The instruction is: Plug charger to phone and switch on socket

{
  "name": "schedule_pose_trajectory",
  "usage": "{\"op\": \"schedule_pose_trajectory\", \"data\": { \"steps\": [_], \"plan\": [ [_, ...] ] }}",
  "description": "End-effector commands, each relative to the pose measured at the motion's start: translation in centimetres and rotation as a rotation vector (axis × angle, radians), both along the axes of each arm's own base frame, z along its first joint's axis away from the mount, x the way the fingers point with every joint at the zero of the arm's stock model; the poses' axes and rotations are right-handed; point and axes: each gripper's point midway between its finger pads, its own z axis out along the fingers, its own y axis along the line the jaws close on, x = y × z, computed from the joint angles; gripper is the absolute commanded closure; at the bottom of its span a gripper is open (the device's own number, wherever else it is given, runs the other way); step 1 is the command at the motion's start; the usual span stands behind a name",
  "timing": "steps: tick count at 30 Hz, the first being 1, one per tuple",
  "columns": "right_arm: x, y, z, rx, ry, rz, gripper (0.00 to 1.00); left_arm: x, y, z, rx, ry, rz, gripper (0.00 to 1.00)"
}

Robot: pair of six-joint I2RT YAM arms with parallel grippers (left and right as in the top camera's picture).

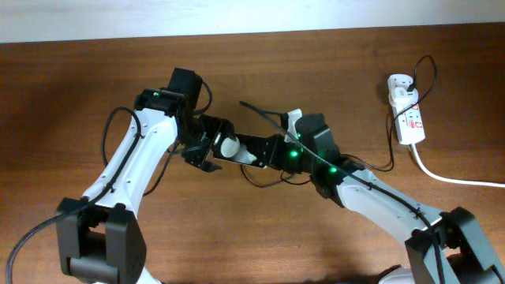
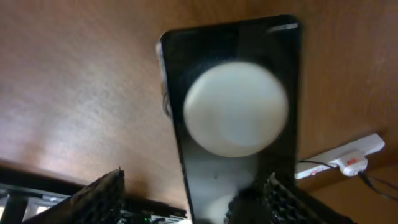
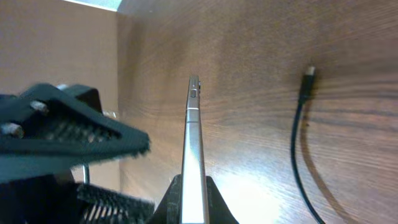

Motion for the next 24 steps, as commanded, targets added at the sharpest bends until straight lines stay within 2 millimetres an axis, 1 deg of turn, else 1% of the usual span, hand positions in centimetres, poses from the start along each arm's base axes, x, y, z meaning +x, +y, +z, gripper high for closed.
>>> {"op": "schedule_pose_trajectory", "data": {
  "steps": [1,2,3,5,6,7,8,9,10,12,14,15,16,17,18,20,21,22,24],
  "plan": [
    [0.2,-1.3,0.6,-0.008,-0.025,0.045,0.96,0.7,-0.1,0.9,-0.012,-0.108,-0.097,0.19],
    [0.2,-2.0,0.3,-0.022,-0.016,0.041,0.96,1.1,0.0,1.0,-0.015,-0.146,-0.135,0.14],
    [0.3,-2.7,0.4,-0.037,-0.029,0.046,0.96,1.7,0.0,1.2,-0.027,-0.217,-0.218,0.06],
    [0.5,-4.4,1.1,-0.055,-0.051,0.029,0.96,2.3,0.0,1.4,-0.039,-0.277,-0.283,0.02],
    [0.8,-5.5,1.8,-0.063,-0.07,0.012,0.96,2.5,0.2,1.5,-0.048,-0.286,-0.284,0.01],
    [0.9,-6.6,2.5,-0.071,-0.091,-0.008,0.96,2.7,0.1,1.8,-0.073,-0.327,-0.332,0.01],
    [1.0,-7.8,3.4,-0.074,-0.1,-0.036,0.96,3.3,-0.8,2.8,-0.138,-0.443,-0.451,0.01],
    [1.0,-9.0,4.3,-0.078,-0.114,-0.063,0.96,3.9,-1.6,3.9,-0.21,-0.546,-0.532,0.01],
    [0.8,-10.2,5.3,-0.08,-0.129,-0.092,0.96,4.1,-2.1,4.7,-0.256,-0.601,-0.568,0.01],
    [0.5,-11.4,6.9,-0.071,-0.159,-0.123,0.96,4.4,-2.1,5.1,-0.279,-0.627,-0.568,0.01],
    [-0.3,-12.6,10.3,-0.049,-0.245,-0.152,0.96,4.9,-2.0,5.7,-0.307,-0.655,-0.56,0.01],
    [-0.9,-13.0,12.0,-0.043,-0.297,-0.167,0.96,5.3,-2.3,6.7,-0.355,-0.708,-0.572,0.01],
    [-1.1,-13.4,13.2,-0.035,-0.322,-0.203,0.96,5.7,-2.7,7.9,-0.413,-0.773,-0.591,0.01],
    [-1.1,-14.1,14.0,-0.022,-0.316,-0.271,0.96,6.0,-3.0,8.8,-0.455,-0.819,-0.6,0.01],
    [-0.7,-15.0,14.4,-0.003,-0.287,-0.361,0.96,6.3,-3.3,9.8,-0.491,-0.867,-0.613,0.01],
    [0.2,-15.6,14.4,0.038,-0.226,-0.487,0.96,6.7,-3.7,10.9,-0.534,-0.911,-0.615,0.01],
    [1.0,-15.0,14.5,0.083,-0.201,-0.533,0.96,6.9,-3.8,11.2,-0.552,-0.887,-0.577,0.01],
    [1.5,-14.2,14.8,0.106,-0.209,-0.532,0.96,6.9,-3.8,11.2,-0.559,-0.864,-0.553,0.01],
    [2.7,-11.9,15.3,0.173,-0.223,-0.531,0.96,6.9,-3.8,11.3,-0.576,-0.816,-0.507,0.01]
  ]
}}
